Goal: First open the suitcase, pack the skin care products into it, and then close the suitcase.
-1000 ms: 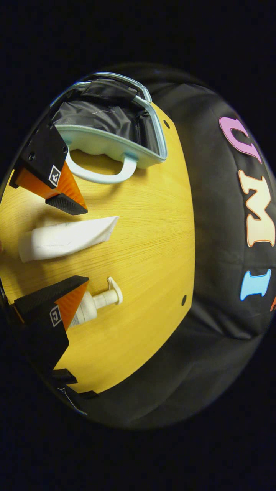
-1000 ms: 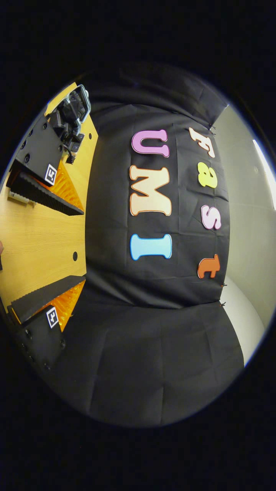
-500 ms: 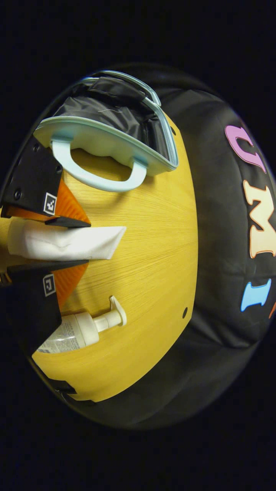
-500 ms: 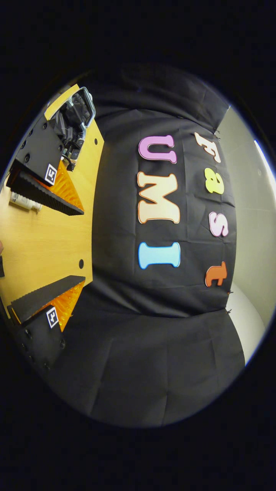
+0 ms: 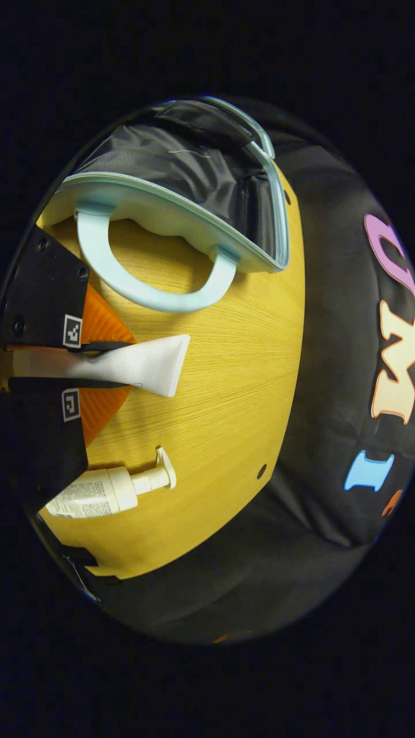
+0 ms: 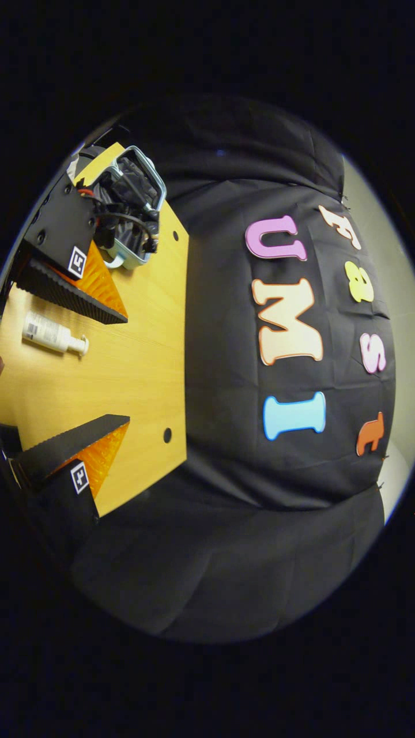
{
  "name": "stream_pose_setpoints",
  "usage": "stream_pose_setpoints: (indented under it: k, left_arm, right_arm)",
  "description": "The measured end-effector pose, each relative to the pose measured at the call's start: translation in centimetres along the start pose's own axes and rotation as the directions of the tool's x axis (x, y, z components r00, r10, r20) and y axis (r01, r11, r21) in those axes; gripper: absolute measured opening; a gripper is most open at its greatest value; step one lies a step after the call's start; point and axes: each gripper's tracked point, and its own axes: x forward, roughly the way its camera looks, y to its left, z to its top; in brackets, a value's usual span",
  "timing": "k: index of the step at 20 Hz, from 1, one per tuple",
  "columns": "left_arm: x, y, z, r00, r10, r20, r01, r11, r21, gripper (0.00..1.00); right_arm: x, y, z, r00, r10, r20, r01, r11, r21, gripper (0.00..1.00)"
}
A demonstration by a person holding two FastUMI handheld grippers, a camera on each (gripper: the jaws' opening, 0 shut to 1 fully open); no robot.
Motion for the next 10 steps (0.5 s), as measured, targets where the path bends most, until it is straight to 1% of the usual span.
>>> stream_pose_setpoints:
  k: [2, 4, 5, 6, 8, 10]
  left_arm:
    - [0.0, 0.0, 0.1, 1.0, -0.031, -0.006, 0.031, 0.999, -0.043, 0.1]
    - [-0.1, 0.0, 0.1, 0.999, -0.047, -0.009, 0.046, 0.997, -0.055, 0.1]
    - [-0.2, 0.1, 0.1, 0.999, -0.049, -0.01, 0.048, 0.998, -0.042, 0.1]
    - [-0.2, 0.1, 0.1, 0.999, -0.047, -0.009, 0.047, 0.998, -0.03, 0.1]
    - [-0.1, 0.0, 0.0, 0.999, -0.046, -0.01, 0.046, 0.999, 0.001, 0.1]
    - [-0.1, 0.0, 0.0, 0.999, -0.052, -0.013, 0.052, 0.999, 0.006, 0.1]
  right_arm:
    - [1.5, 1.2, -2.4, 0.996, 0.022, -0.084, -0.022, 1.0, -0.006, 0.99]
    - [2.7, 2.2, -4.9, 0.985, 0.042, -0.169, -0.045, 0.999, -0.012, 0.99]
    - [3.3, 2.6, -6.1, 0.979, 0.045, -0.2, -0.05, 0.999, -0.017, 0.98]
    - [3.7, 2.7, -7.4, 0.973, 0.04, -0.226, -0.048, 0.998, -0.028, 0.99]
    - [4.6, 3.0, -9.4, 0.959, 0.029, -0.283, -0.045, 0.998, -0.05, 0.99]
    - [5.4, 3.1, -12.0, 0.936, 0.015, -0.352, -0.042, 0.997, -0.069, 0.97]
